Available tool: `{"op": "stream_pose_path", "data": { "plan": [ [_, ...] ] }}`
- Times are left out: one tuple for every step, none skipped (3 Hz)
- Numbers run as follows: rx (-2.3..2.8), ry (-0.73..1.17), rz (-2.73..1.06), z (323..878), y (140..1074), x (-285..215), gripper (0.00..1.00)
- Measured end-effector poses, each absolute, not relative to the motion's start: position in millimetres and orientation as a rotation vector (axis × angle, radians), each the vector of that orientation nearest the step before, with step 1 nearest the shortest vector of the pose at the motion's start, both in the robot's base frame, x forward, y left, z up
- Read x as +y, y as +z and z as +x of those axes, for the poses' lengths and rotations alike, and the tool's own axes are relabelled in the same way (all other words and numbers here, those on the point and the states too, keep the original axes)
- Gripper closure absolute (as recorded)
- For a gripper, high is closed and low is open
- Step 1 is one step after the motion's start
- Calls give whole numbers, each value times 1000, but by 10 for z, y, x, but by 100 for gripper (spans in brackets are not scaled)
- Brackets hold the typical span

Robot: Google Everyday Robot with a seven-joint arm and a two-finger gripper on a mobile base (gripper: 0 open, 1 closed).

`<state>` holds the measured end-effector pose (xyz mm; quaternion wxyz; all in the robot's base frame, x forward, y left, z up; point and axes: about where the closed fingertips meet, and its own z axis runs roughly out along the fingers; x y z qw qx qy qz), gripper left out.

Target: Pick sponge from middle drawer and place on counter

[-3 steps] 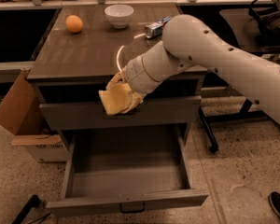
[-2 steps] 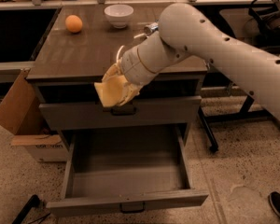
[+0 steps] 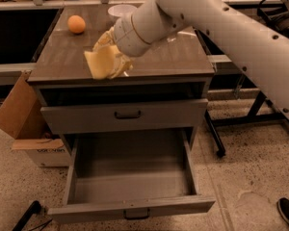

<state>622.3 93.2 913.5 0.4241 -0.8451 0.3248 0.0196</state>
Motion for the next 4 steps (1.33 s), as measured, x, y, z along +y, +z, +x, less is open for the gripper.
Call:
{"op": "stream_pose_path", "data": {
  "plan": [
    [887, 20, -2029, 6595, 9251, 988, 100],
    [895, 17, -2021, 6613, 9246, 995, 100],
    [916, 8, -2000, 6662, 9232, 1015, 100],
    [957, 2, -1959, 7001, 9196, 1064, 100]
  ]
}}
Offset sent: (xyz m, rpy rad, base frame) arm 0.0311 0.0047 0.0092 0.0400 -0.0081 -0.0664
